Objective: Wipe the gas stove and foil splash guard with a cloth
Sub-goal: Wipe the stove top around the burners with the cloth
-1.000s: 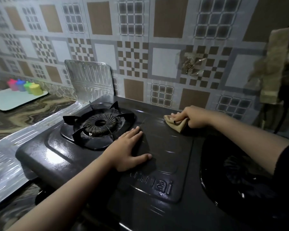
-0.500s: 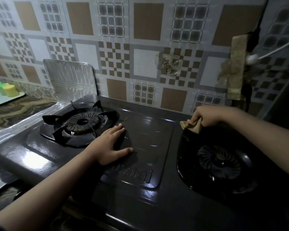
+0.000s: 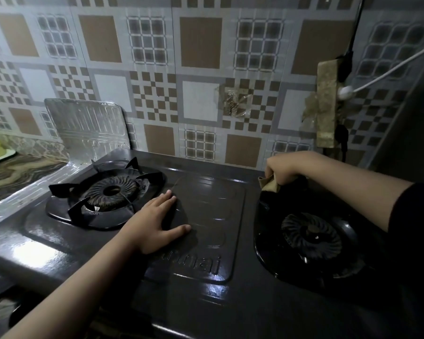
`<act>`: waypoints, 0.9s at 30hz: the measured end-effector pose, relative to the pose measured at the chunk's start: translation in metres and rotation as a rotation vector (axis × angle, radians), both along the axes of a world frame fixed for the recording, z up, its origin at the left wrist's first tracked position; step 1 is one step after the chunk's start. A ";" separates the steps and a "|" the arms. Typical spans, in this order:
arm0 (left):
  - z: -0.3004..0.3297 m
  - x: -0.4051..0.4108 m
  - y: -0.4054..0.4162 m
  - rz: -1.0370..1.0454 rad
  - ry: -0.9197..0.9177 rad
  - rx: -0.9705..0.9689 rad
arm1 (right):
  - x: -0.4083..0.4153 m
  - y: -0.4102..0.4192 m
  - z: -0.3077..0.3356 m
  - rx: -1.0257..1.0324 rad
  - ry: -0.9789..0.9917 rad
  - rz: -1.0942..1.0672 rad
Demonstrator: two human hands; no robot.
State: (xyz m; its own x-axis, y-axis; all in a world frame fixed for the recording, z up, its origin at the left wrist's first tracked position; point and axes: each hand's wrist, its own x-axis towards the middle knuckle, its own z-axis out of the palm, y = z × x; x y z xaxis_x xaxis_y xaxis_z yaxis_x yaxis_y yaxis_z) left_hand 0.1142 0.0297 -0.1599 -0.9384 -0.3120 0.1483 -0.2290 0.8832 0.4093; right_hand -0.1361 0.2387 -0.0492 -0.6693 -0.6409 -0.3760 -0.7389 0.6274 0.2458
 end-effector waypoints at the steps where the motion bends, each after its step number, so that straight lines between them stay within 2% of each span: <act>1: 0.000 0.000 0.000 0.001 0.002 0.000 | -0.003 0.003 -0.001 -0.022 -0.011 -0.011; 18: 0.000 0.000 0.000 0.007 -0.002 0.008 | -0.034 0.063 -0.002 -0.211 -0.163 -0.169; 27: -0.001 0.000 0.001 -0.007 -0.003 0.008 | -0.033 0.079 -0.004 -0.276 -0.141 -0.181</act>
